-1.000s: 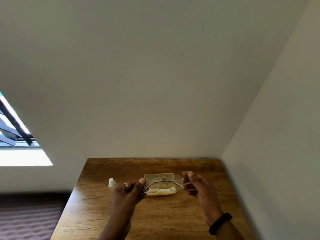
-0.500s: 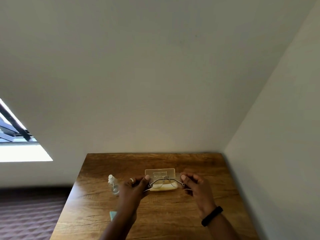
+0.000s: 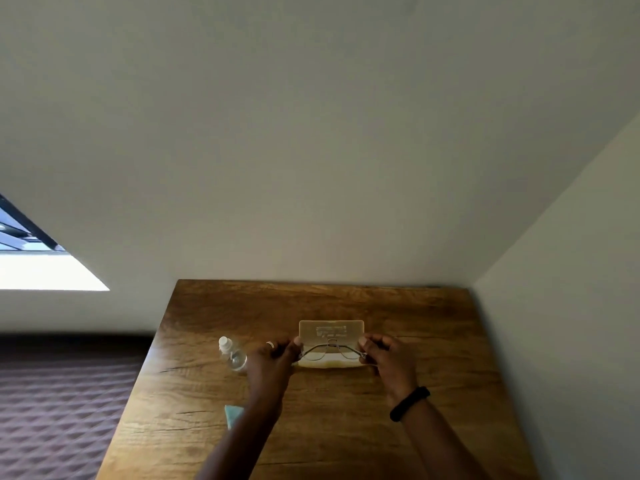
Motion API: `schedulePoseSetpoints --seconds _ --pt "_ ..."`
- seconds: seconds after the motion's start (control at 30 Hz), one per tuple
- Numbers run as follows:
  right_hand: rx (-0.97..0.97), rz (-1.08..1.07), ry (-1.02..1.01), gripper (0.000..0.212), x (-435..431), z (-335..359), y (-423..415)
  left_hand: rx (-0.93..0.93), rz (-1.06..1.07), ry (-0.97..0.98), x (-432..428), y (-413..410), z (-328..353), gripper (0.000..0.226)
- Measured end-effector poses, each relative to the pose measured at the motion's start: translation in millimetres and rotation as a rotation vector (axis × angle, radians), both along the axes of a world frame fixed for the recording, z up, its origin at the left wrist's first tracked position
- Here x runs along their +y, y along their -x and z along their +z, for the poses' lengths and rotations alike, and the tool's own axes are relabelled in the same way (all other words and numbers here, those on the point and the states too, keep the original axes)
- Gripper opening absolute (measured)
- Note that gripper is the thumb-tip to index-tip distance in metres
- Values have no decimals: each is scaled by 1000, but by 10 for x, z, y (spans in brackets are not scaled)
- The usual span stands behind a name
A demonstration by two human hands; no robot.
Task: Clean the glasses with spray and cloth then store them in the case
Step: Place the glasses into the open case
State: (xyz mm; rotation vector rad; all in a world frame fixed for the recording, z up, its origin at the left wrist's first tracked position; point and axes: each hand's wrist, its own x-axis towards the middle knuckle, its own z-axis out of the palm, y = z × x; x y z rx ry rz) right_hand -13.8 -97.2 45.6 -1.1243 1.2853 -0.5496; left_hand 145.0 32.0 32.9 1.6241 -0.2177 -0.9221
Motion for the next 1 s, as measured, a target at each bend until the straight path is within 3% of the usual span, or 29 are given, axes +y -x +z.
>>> schedulePoseSetpoints --seconds 0.5,0.83,1.0 --pt "151 -11 41 6 -150 -556 -38 -212 -68 -266 -232 -74 -400 20" --pt "221 -19 53 6 -97 -649 -18 -234 -125 -274 -209 -56 -464 16" --pt "265 -1 74 3 -80 -645 -16 -333 -157 -311 -231 -47 -437 17"
